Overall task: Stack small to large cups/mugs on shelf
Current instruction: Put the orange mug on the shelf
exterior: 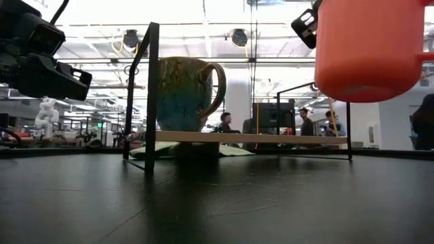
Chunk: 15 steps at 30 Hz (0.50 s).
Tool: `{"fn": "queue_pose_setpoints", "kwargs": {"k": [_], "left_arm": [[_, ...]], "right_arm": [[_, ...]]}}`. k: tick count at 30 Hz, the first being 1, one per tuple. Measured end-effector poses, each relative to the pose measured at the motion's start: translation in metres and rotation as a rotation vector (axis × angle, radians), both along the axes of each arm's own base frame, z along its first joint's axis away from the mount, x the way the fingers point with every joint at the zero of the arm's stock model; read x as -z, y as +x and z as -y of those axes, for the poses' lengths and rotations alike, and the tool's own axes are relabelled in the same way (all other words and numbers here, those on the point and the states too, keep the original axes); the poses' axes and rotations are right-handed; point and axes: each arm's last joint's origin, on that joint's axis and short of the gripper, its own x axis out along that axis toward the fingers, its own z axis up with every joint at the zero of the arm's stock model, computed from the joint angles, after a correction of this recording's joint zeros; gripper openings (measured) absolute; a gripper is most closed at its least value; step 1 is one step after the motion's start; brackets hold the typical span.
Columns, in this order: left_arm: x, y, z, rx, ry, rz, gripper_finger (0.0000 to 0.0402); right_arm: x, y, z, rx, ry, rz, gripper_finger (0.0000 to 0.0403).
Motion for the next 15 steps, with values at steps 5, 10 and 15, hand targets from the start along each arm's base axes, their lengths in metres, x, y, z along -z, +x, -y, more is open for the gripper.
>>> {"fn": "queue_pose_setpoints", "kwargs": {"k": [5,10,15], "left_arm": [[0.0000,0.0000,0.0000,0.000,0.000,0.000,0.0005],[0.0001,0.0000,0.0000,-0.001,-0.002,-0.001,0.0005],[0.0000,0.0000,0.0000,0.000,-0.002,-0.001,0.0005]], "right_arm": [[-0.0001,-0.0001,0.0000,0.007,0.007,-0.003,0.0001],[-0.0001,-0.0001,0.0000,0.026,0.023,-0.011,0.0001],[-0.0003,-0.0005,0.0003,0.044,0.037,-0.028,0.0001]]}}
